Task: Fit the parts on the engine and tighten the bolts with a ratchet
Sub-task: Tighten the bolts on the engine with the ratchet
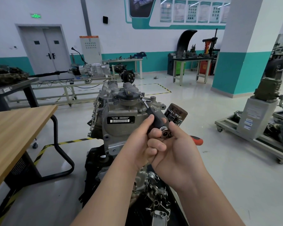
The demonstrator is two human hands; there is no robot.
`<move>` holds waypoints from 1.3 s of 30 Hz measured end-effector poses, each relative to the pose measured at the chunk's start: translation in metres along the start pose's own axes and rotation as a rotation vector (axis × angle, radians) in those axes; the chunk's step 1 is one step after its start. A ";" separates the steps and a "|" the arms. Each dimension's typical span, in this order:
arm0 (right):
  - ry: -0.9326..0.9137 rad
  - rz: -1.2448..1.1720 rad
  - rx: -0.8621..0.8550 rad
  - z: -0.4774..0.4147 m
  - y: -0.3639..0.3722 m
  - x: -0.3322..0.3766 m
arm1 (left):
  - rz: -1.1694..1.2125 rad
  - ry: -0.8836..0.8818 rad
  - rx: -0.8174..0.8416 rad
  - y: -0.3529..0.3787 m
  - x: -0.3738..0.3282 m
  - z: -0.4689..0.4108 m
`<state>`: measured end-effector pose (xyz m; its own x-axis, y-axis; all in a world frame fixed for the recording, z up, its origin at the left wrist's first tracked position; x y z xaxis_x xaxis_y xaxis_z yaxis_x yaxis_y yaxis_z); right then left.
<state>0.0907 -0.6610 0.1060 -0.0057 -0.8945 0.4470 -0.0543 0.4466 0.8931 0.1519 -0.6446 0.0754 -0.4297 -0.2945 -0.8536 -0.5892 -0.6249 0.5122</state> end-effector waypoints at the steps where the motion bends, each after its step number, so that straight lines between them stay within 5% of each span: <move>1: 0.006 -0.001 -0.003 0.000 -0.001 -0.001 | -0.006 0.000 -0.005 0.000 0.000 0.000; 12: -0.019 0.279 -0.082 -0.003 -0.014 0.002 | -0.173 0.041 -0.164 -0.010 -0.004 0.006; 25: -0.309 2.242 -0.357 0.009 0.037 0.048 | -0.160 0.156 -0.175 -0.010 -0.018 0.007; 28: -0.295 2.443 -0.356 0.007 0.046 0.044 | -0.191 0.170 -0.214 -0.009 -0.019 0.008; 33: -0.298 2.226 -0.255 0.004 0.034 0.048 | -0.269 0.211 -0.242 -0.010 -0.025 0.009; 39: -0.171 1.135 -0.211 -0.002 -0.006 0.046 | -0.123 0.190 -0.181 -0.003 -0.014 0.011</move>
<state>0.0932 -0.7047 0.1210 -0.0798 0.0370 0.9961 0.2355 0.9717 -0.0173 0.1527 -0.6308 0.0870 -0.2163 -0.3283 -0.9195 -0.4899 -0.7782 0.3931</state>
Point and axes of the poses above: each hand's wrist, its own z-axis away from the middle knuckle, its own y-axis out of the palm, x = y × z, the point moved 9 cm from there along -z, towards the middle knuckle, and after that the axes turned 10 degrees about x, right-handed, at the moved point
